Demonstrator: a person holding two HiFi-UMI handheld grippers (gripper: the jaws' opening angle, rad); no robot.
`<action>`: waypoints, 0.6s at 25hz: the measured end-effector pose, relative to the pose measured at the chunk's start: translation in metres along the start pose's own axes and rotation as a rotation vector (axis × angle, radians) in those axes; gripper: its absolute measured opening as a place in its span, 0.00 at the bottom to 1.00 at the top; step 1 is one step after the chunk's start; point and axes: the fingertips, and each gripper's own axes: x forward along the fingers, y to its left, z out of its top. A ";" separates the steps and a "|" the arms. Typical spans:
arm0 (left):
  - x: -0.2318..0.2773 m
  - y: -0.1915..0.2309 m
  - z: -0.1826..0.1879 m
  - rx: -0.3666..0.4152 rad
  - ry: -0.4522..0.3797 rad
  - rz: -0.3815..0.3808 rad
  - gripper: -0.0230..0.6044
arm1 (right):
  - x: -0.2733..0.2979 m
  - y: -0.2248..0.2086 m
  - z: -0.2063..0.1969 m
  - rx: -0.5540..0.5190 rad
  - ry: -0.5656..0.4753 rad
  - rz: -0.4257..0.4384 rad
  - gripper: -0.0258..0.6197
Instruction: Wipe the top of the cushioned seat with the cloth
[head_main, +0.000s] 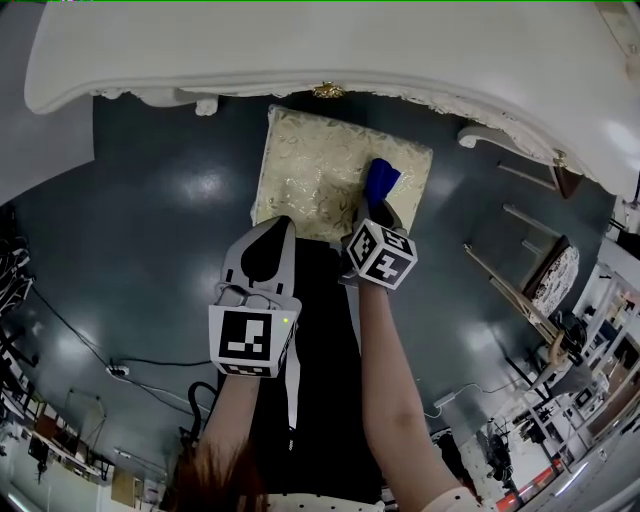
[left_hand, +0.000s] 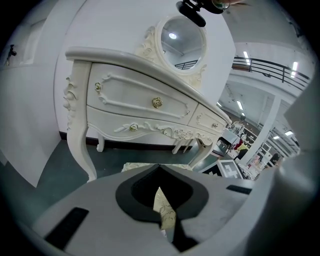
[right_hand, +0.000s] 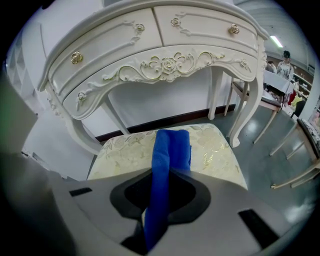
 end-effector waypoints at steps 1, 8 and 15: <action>0.000 0.001 0.000 -0.001 -0.002 0.004 0.03 | 0.000 0.002 0.000 -0.004 0.000 -0.001 0.13; -0.003 0.009 0.000 -0.007 -0.004 0.026 0.03 | 0.003 0.013 -0.001 -0.014 0.002 0.004 0.13; -0.005 0.007 0.000 -0.012 0.001 0.023 0.03 | 0.003 0.028 -0.002 -0.022 0.004 0.019 0.13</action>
